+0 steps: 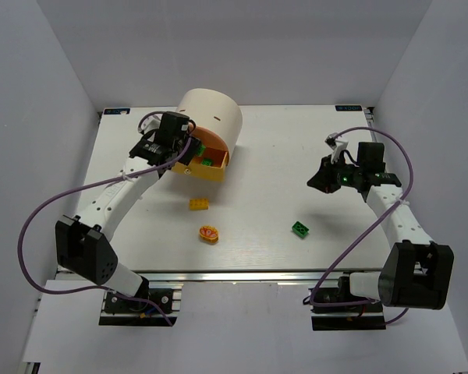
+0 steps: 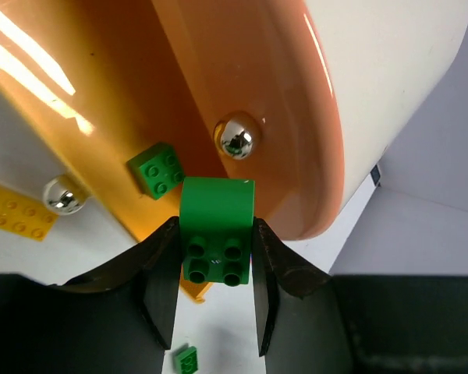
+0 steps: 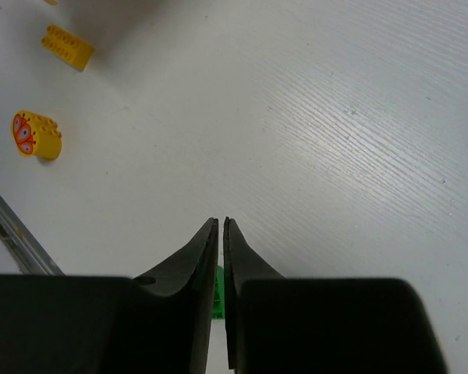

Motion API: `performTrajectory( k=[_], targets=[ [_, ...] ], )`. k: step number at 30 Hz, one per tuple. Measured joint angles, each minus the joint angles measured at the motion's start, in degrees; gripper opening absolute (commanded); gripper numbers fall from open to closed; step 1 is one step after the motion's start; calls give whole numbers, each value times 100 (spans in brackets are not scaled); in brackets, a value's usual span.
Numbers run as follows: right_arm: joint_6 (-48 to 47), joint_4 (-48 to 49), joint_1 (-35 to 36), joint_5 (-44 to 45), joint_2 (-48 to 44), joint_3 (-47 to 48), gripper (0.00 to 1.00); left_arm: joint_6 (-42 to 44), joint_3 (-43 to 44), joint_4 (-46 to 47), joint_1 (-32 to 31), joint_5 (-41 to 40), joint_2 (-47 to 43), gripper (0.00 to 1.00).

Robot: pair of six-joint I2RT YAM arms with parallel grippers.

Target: Sort the legos into containers by color

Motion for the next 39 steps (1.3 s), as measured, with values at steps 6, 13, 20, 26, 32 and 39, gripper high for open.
performTrajectory(
  k=[6, 13, 20, 26, 32, 39],
  targets=[
    [-151, -61, 13, -4, -111, -146, 47, -155, -55, 317, 181, 404, 201, 59],
    [-1016, -498, 118, -37, -105, -151, 74, -260, -328, 560, 275, 710, 199, 71],
    [-1766, -1185, 691, 339, 345, 26, 70, -181, -328, 741, 284, 898, 63, 40],
    [-2138, -1740, 1296, 918, 619, 42, 74, 984, -592, 1384, 286, 1473, -629, 74],
    [-2210, -1823, 1725, 1423, 741, -131, 79, 2203, -1139, 1493, 286, 1982, -1862, 89],
    [-2199, -1683, 2044, 2245, 863, -522, 77, 2590, -2514, 1058, 286, 1978, -3449, 91]
  ],
)
